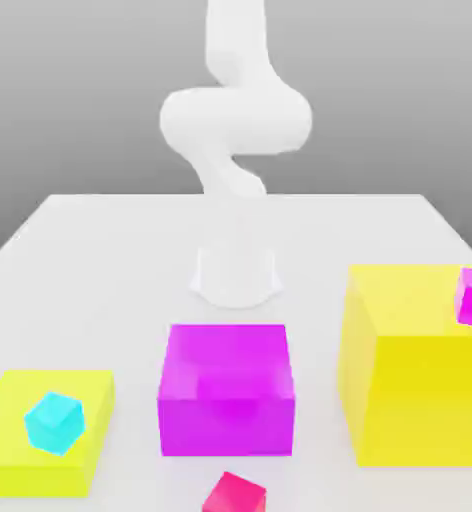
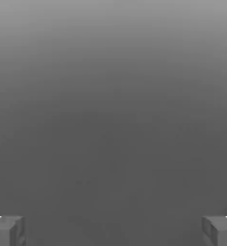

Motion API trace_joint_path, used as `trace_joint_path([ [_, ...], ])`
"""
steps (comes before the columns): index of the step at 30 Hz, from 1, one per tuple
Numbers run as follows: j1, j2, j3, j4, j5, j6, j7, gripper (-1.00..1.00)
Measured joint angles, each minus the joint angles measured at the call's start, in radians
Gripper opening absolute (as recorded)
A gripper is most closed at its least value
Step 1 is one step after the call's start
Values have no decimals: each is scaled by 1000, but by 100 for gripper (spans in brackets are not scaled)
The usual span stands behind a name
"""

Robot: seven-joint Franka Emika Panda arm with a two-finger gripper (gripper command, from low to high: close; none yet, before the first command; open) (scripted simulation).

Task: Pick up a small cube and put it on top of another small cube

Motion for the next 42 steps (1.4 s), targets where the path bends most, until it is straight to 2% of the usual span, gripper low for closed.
trace_joint_path([
  [10, -84, 369, 78, -17, -73, 117, 204, 0],
  [18, -108, 659, 93, -30, -121, 210, 358, 0],
  [27, -104, 976, 93, -48, -83, 320, 467, 0],
  [32, -88, 1156, 72, -23, -100, 442, 500, 0],
  [33, -83, 1182, 66, -18, -105, 463, 505, -100],
  [39, -81, 1195, 64, -16, -109, 475, 508, -100],
  [42, -93, 1129, 79, -29, -93, 422, 496, -100],
])
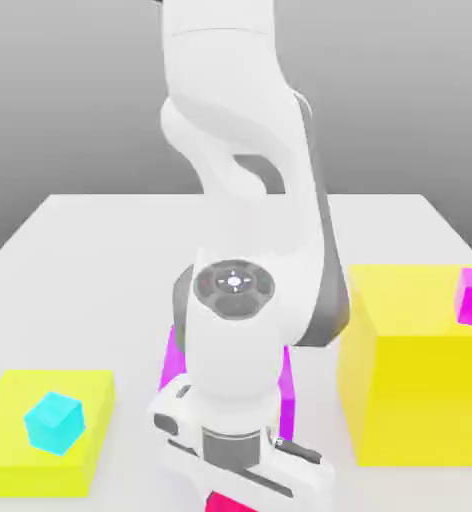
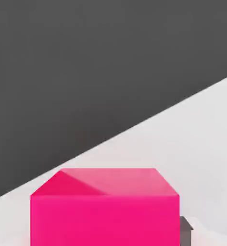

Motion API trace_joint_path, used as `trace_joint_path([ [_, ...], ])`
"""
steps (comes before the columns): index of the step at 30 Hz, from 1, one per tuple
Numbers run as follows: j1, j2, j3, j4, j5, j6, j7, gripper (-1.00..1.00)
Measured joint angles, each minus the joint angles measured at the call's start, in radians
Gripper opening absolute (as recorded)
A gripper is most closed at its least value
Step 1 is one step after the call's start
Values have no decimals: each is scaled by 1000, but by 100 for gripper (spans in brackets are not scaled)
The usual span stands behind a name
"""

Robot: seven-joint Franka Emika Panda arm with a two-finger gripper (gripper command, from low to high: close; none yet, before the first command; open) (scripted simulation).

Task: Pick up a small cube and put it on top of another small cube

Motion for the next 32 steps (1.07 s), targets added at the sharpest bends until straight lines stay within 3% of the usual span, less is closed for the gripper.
trace_joint_path([
  [13, -147, -238, -58, -53, -31, -196, -349, -100],
  [24, -312, -401, -121, -92, 94, -307, -844, -100],
  [28, -326, -315, -112, -111, 115, -203, -895, -100],
  [29, -326, -286, -112, -115, 114, -169, -896, 100],
  [32, -326, -286, -112, -115, 114, -169, -896, 100],
])
